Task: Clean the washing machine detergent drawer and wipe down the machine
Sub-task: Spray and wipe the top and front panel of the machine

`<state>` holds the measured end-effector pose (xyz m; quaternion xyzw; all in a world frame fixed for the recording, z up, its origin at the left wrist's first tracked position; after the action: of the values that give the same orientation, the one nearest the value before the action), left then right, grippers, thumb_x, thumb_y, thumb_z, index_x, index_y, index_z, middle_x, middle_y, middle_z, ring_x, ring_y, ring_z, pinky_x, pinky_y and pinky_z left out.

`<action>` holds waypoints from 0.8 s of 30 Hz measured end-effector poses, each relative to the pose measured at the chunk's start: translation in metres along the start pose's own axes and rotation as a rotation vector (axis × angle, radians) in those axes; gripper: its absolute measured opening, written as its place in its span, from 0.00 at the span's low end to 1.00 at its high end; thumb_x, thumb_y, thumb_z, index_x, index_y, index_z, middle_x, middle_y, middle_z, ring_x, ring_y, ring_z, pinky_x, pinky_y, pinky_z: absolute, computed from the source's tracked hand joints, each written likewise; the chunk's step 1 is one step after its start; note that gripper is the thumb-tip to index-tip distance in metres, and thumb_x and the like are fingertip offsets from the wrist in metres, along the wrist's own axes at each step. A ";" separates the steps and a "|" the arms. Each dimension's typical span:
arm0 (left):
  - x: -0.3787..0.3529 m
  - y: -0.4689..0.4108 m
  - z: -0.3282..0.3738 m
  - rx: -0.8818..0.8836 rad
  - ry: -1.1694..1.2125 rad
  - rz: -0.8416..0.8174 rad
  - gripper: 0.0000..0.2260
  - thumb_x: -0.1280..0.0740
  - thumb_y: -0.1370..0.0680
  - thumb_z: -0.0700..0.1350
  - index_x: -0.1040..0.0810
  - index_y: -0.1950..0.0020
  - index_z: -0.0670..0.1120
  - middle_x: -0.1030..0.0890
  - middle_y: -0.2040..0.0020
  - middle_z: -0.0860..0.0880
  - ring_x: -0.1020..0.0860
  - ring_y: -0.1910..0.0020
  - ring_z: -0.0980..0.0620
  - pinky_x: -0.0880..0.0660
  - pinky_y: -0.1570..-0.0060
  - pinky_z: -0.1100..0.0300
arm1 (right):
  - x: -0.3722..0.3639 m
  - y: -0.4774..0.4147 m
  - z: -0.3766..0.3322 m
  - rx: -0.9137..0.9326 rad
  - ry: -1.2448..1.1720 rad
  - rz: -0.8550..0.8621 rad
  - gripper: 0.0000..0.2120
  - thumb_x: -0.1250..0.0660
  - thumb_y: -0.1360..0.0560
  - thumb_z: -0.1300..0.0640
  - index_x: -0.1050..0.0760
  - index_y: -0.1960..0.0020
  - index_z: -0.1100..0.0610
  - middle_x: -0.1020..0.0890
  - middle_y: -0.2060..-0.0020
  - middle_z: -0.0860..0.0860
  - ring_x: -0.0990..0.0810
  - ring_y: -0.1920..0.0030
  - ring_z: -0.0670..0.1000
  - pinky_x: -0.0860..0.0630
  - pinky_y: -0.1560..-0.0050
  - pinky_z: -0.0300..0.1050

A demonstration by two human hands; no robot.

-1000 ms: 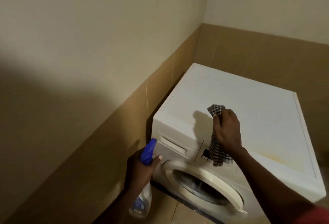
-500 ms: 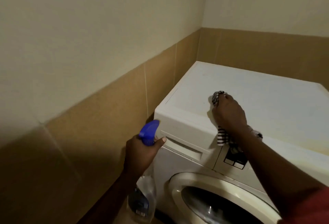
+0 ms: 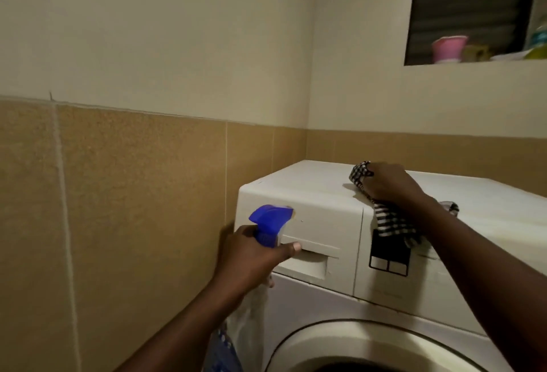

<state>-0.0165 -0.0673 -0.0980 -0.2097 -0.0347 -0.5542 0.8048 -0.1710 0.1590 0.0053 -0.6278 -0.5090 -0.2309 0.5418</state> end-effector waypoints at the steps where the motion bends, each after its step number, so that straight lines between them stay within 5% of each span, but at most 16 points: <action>1: -0.008 0.001 -0.001 -0.028 0.013 -0.013 0.21 0.21 0.33 0.54 0.23 0.50 0.43 0.22 0.65 0.47 0.21 0.75 0.52 0.22 0.69 0.59 | 0.005 0.003 0.000 -0.014 -0.013 0.035 0.14 0.42 0.23 0.56 0.25 0.42 0.61 0.22 0.41 0.62 0.25 0.42 0.63 0.29 0.48 0.48; 9: -0.058 0.020 -0.002 -0.048 0.023 -0.152 0.18 0.22 0.32 0.55 0.23 0.50 0.47 0.18 0.60 0.44 0.20 0.73 0.54 0.20 0.67 0.61 | 0.012 0.016 0.003 -0.075 -0.083 0.164 0.14 0.43 0.24 0.58 0.25 0.45 0.63 0.22 0.42 0.63 0.24 0.44 0.63 0.32 0.52 0.46; 15: -0.053 0.042 -0.039 0.021 -0.015 -0.164 0.18 0.21 0.34 0.55 0.21 0.53 0.46 0.20 0.63 0.48 0.21 0.69 0.52 0.23 0.66 0.60 | 0.017 0.024 -0.001 -0.108 -0.085 0.179 0.17 0.43 0.23 0.57 0.27 0.39 0.64 0.25 0.40 0.64 0.27 0.40 0.64 0.29 0.44 0.50; 21: 0.001 0.031 -0.067 0.185 0.074 0.110 0.17 0.21 0.32 0.51 0.25 0.62 0.41 0.23 0.75 0.46 0.23 0.80 0.50 0.28 0.77 0.66 | 0.014 0.021 -0.003 -0.092 -0.056 0.175 0.15 0.42 0.23 0.57 0.26 0.41 0.64 0.24 0.42 0.64 0.26 0.41 0.63 0.30 0.47 0.49; 24: 0.030 0.021 -0.062 0.160 0.042 0.210 0.17 0.22 0.32 0.53 0.22 0.57 0.41 0.17 0.68 0.43 0.18 0.73 0.46 0.21 0.66 0.58 | 0.013 0.019 -0.004 -0.056 -0.044 0.198 0.13 0.42 0.23 0.59 0.25 0.44 0.65 0.22 0.45 0.64 0.25 0.45 0.63 0.31 0.51 0.48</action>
<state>0.0028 -0.1107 -0.1525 -0.1358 -0.0395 -0.4667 0.8731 -0.1481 0.1628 0.0092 -0.6949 -0.4496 -0.1763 0.5329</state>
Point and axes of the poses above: each hand's wrist, its own y-axis away from the middle knuckle, its own x-axis out of the back of the hand, z = x × y, the point moved 3 cm from there along -y, towards the middle knuckle
